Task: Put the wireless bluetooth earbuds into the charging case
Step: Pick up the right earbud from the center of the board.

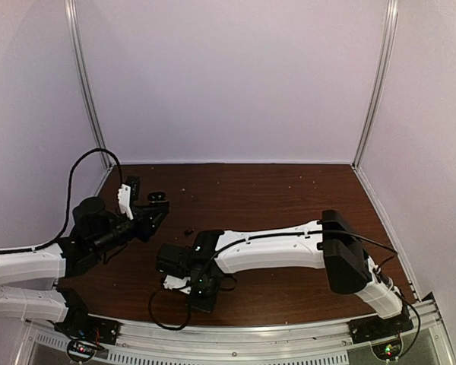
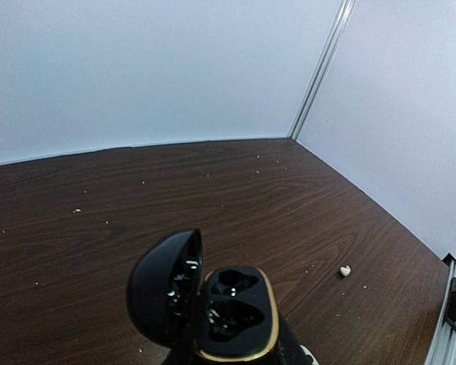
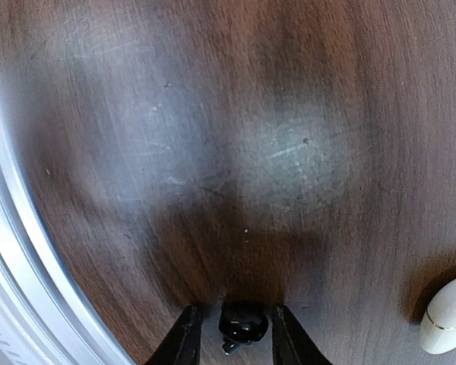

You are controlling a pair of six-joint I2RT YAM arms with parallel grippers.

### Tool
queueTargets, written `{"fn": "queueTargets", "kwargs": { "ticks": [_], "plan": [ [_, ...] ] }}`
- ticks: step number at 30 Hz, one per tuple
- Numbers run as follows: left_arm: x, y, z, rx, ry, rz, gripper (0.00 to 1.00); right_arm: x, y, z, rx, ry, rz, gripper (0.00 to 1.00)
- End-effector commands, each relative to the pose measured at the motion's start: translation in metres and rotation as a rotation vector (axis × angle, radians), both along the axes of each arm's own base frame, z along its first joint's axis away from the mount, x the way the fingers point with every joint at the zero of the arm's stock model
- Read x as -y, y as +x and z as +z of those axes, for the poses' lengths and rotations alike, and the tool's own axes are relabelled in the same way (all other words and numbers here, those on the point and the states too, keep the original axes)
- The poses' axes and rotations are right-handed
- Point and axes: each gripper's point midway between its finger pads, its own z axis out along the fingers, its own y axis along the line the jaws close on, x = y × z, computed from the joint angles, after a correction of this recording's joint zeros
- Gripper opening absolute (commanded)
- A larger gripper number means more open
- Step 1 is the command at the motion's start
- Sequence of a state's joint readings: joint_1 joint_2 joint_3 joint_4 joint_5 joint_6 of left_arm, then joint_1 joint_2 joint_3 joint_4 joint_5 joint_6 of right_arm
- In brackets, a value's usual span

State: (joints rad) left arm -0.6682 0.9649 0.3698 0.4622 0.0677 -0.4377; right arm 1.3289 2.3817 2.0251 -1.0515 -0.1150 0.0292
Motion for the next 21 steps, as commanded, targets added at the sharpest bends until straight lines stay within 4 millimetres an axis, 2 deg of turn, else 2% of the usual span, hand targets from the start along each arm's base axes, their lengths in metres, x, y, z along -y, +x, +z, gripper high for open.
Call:
{"fn": "queueTargets", "kwargs": {
  "ticks": [1, 12, 16, 21],
  "plan": [
    [0.001, 0.002, 0.015, 0.060, -0.021, -0.005, 0.00, -0.001, 0.001, -0.009, -0.012, -0.013, -0.001, 0.32],
    [0.002, 0.004, 0.012, 0.064, -0.008, -0.003, 0.00, -0.001, 0.008, -0.004, -0.010, -0.001, -0.010, 0.22],
    [0.003, 0.003, 0.018, 0.089, -0.027, -0.015, 0.00, -0.006, 0.025, 0.019, -0.004, 0.087, -0.042, 0.18],
    [0.010, -0.004, 0.033, 0.187, -0.052, -0.069, 0.00, -0.006, 0.056, 0.072, 0.086, 0.270, -0.085, 0.14]
  ]
}}
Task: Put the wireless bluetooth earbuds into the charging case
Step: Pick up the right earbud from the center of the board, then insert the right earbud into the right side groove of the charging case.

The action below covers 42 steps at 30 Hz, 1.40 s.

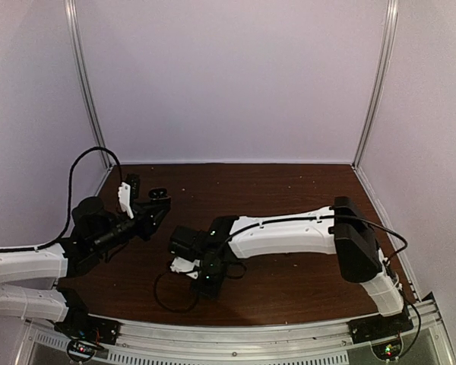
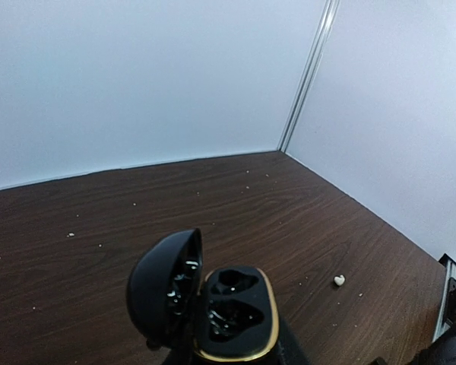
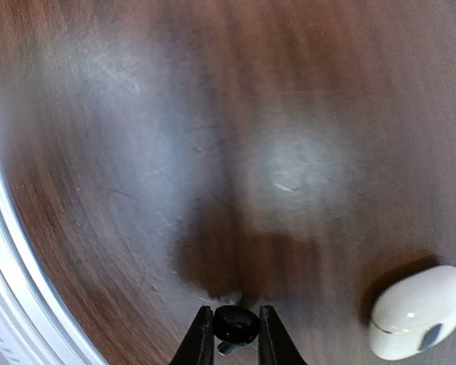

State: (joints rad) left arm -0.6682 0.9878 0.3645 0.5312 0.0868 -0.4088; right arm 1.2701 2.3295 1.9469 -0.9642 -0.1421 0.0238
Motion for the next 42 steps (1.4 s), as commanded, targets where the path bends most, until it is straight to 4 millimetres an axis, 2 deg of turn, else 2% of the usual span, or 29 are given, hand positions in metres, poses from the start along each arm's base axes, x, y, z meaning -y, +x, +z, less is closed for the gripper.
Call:
{"fn": "queueTargets", "kwargs": {
  "ticks": [1, 8, 9, 14, 15, 19, 23, 28, 36, 42],
  "plan": [
    [0.007, -0.005, 0.027, 0.150, -0.046, -0.057, 0.00, -0.009, 0.037, 0.081, 0.127, 0.251, -0.039, 0.13],
    [0.028, -0.011, 0.043, 0.245, -0.064, -0.179, 0.00, 0.009, 0.061, 0.185, 0.316, 0.594, -0.037, 0.12],
    [0.032, -0.013, 0.044, 0.256, -0.070, -0.201, 0.00, 0.014, 0.065, 0.209, 0.353, 0.670, -0.047, 0.12],
    [0.048, -0.020, 0.055, 0.311, -0.106, -0.302, 0.00, 0.039, 0.072, 0.278, 0.468, 0.917, -0.057, 0.13],
    [0.052, -0.022, 0.057, 0.319, -0.111, -0.327, 0.00, 0.044, 0.071, 0.290, 0.493, 0.966, -0.050, 0.13],
    [0.071, -0.033, 0.065, 0.363, -0.117, -0.414, 0.00, 0.057, 0.064, 0.317, 0.583, 1.093, -0.010, 0.14],
    [0.087, -0.047, 0.077, 0.416, -0.130, -0.486, 0.00, 0.057, 0.060, 0.325, 0.620, 1.135, 0.038, 0.13],
    [0.105, -0.057, 0.081, 0.446, -0.109, -0.535, 0.00, 0.056, 0.054, 0.332, 0.636, 1.194, 0.069, 0.12],
    [0.116, -0.067, 0.086, 0.486, -0.105, -0.577, 0.00, 0.057, 0.050, 0.330, 0.642, 1.218, 0.095, 0.12],
    [0.123, -0.074, 0.088, 0.510, -0.105, -0.610, 0.00, 0.056, 0.054, 0.326, 0.643, 1.213, 0.092, 0.12]
  ]
}}
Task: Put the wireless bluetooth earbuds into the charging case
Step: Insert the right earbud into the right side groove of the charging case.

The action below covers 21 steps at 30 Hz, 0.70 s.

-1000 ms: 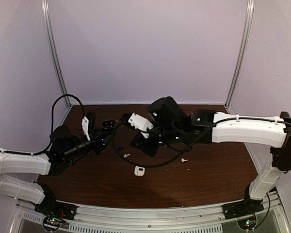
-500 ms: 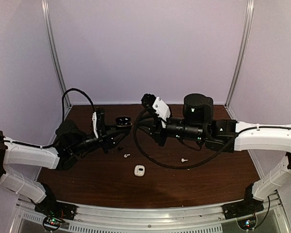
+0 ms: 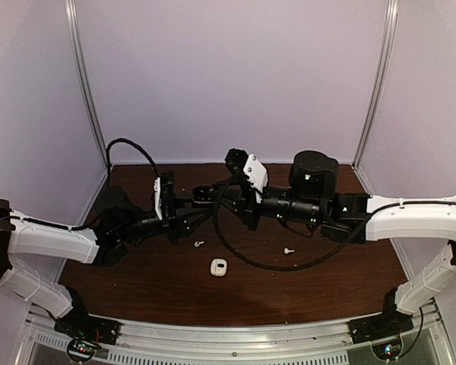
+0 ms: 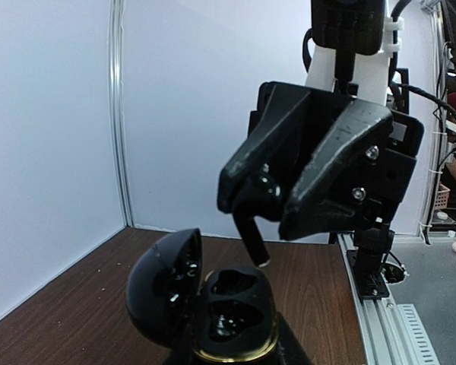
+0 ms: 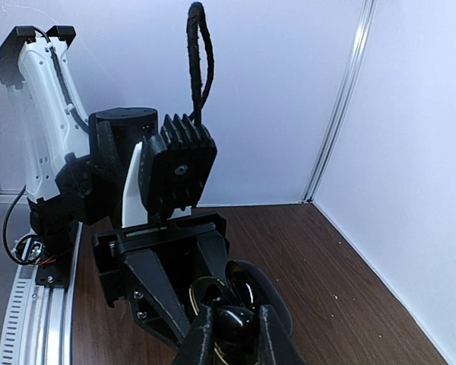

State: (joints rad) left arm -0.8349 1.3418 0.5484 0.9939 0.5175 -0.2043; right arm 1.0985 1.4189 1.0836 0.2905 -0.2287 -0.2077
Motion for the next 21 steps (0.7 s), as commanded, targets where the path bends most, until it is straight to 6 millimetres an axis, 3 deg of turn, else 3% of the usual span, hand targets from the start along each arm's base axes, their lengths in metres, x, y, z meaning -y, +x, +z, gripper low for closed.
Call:
{"fn": "queueTargets", "kwargs": {
  "ticks": [1, 21],
  "plan": [
    [0.004, -0.008, 0.022, 0.094, -0.051, -0.033, 0.00, 0.005, 0.001, 0.016, 0.028, 0.051, 0.002, 0.12],
    [0.005, -0.007, 0.027, 0.102, -0.062, -0.030, 0.00, 0.000, 0.004, 0.003, -0.006, 0.035, 0.034, 0.11]
  ]
}}
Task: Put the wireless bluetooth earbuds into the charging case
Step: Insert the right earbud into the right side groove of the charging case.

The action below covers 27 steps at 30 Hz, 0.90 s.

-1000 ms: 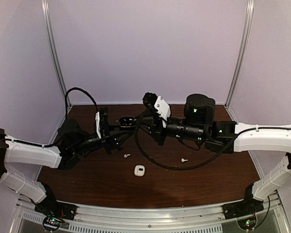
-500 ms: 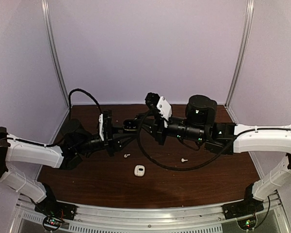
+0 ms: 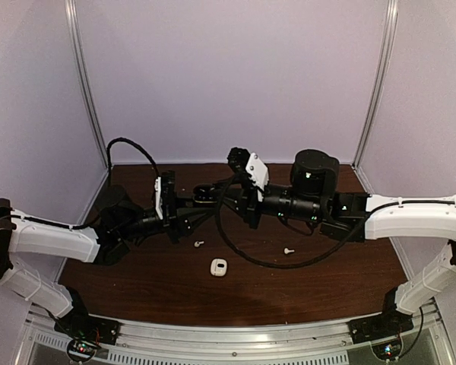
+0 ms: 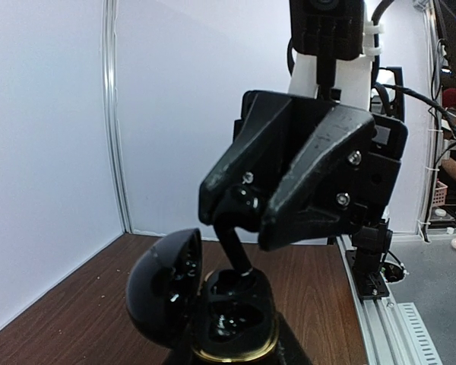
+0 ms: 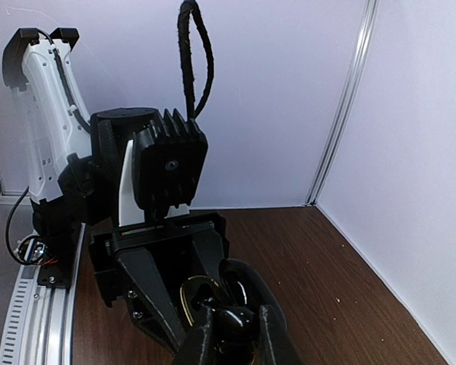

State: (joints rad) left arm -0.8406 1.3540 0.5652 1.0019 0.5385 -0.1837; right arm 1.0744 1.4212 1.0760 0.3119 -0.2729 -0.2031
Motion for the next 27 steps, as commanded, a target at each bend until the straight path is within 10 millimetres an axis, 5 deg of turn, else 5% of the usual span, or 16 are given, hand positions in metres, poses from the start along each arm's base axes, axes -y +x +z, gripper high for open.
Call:
{"fn": "queueTargets", "kwargs": {
  "ticks": [1, 18, 27],
  "plan": [
    [0.000, -0.004, 0.023, 0.070, -0.062, -0.008, 0.00, -0.003, 0.000, 0.002, -0.006, 0.020, 0.016, 0.11],
    [-0.005, -0.009, 0.028, 0.079, -0.083, -0.013, 0.00, 0.001, 0.009, -0.007, 0.021, -0.008, -0.038, 0.11],
    [-0.006, -0.005, 0.029, 0.071, -0.090, 0.008, 0.00, -0.008, -0.007, -0.016, -0.005, -0.027, 0.065, 0.11]
  ]
}}
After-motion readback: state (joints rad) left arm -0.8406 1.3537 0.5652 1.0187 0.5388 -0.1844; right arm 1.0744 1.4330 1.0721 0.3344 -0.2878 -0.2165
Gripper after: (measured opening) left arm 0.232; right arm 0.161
